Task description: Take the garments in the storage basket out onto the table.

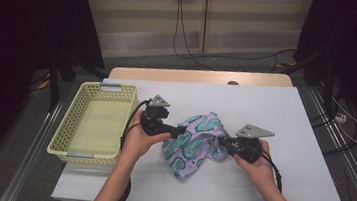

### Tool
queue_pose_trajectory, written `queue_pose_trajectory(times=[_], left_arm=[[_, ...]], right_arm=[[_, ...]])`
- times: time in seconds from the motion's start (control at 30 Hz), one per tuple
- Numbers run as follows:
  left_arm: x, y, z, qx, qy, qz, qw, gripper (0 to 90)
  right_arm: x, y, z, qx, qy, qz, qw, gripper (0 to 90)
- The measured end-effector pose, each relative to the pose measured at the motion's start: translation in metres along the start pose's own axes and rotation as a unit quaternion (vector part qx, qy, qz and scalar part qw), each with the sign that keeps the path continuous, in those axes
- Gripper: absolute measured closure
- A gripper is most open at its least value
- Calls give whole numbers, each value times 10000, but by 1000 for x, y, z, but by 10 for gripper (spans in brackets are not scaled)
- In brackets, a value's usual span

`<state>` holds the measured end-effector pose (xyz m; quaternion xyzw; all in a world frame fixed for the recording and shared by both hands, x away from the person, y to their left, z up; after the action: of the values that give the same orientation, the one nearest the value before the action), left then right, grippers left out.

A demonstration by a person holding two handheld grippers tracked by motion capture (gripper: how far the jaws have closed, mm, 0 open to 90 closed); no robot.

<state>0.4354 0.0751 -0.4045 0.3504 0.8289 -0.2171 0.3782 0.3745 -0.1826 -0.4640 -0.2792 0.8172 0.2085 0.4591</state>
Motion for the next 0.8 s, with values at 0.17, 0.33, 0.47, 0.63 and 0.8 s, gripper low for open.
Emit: queue_pose_trajectory(times=[0.17,0.33,0.47,0.63,0.8], left_arm=[[-5,-3,-6,58,-142,-68,9999,118],[-8,-7,-9,136,-226,-3,9997,118],[-9,-14,-6,223,-229,30,9995,118],[-8,-21,-1,365,-162,46,9992,124],[-5,-27,5,526,-11,123,9985,205]], right_arm=[[-7,27,5,-491,-75,-299,9983,894],[-7,58,13,-937,-96,-473,9944,894],[-5,76,19,-1175,-52,-633,9910,892],[-5,74,17,-1137,-89,-585,9917,889],[-4,70,15,-1010,-77,-519,9935,826]])
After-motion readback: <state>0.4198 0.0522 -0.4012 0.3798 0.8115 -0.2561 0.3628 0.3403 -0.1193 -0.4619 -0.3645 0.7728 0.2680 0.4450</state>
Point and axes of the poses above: each handheld gripper's, and its own axes: z roughly forward along the jaws, x roughly out of its underside, y roughly to its left, the point moved 3 cm from there along z, roughly forward along the jaws, and after that the axes turned 2 degrees about -x, right-handed, at the moved point
